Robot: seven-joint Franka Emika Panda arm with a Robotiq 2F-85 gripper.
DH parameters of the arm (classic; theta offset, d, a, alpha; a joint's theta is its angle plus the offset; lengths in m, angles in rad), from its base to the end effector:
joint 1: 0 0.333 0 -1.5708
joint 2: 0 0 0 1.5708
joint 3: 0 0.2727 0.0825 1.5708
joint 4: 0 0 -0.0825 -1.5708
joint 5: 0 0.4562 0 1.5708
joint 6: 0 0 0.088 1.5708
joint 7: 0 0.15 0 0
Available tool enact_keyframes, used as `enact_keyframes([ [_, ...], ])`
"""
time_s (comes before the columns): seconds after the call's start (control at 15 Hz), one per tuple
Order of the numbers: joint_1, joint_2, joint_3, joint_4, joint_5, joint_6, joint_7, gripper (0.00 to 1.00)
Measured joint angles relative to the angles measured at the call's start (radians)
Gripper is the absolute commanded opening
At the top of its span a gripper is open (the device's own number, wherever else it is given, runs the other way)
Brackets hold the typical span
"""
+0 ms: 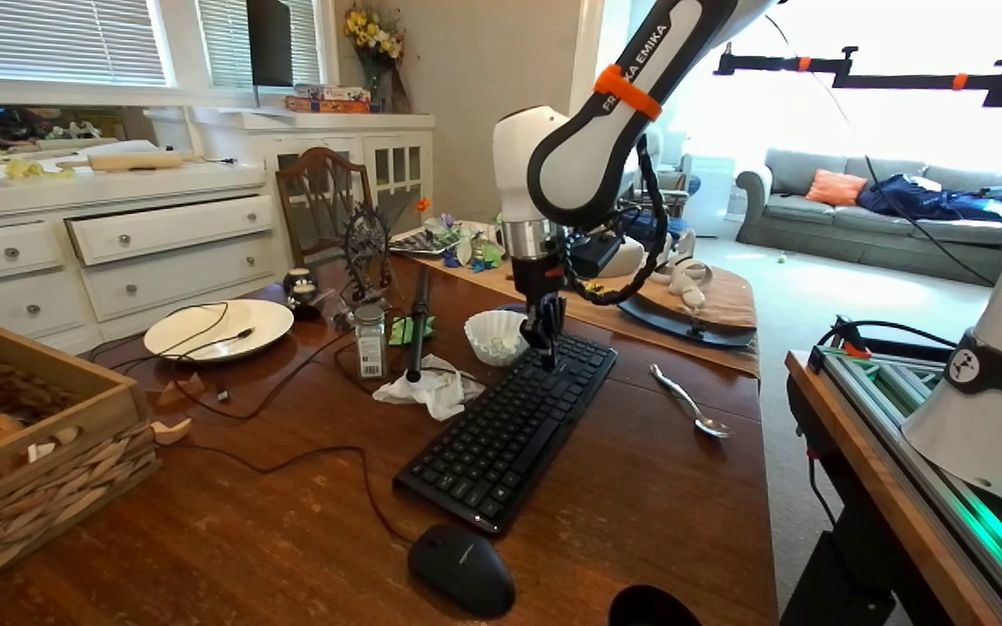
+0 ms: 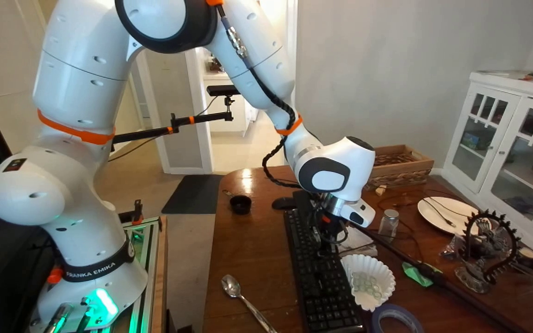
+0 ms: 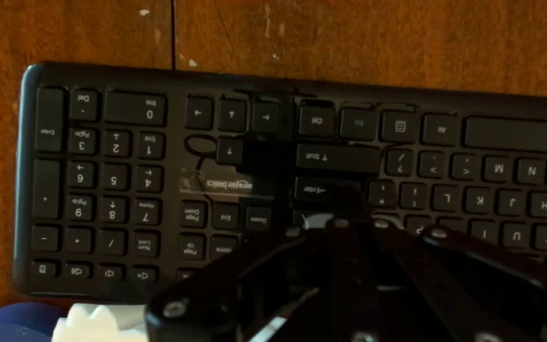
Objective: Press the enter button on the keyboard
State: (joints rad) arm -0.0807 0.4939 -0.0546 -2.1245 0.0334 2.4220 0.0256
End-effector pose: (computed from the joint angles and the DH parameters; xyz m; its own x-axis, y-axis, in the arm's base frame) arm 0.5530 -0.0788 0.0162 0.9642 -0.1811 -0.1937 -0.1818 -0.9832 0.0141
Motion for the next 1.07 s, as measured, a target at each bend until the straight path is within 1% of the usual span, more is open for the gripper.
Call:
enact_keyframes([
  [1.07,-0.003,0.075,0.006,0.057,0.0,0.0,-0.006,0.0],
])
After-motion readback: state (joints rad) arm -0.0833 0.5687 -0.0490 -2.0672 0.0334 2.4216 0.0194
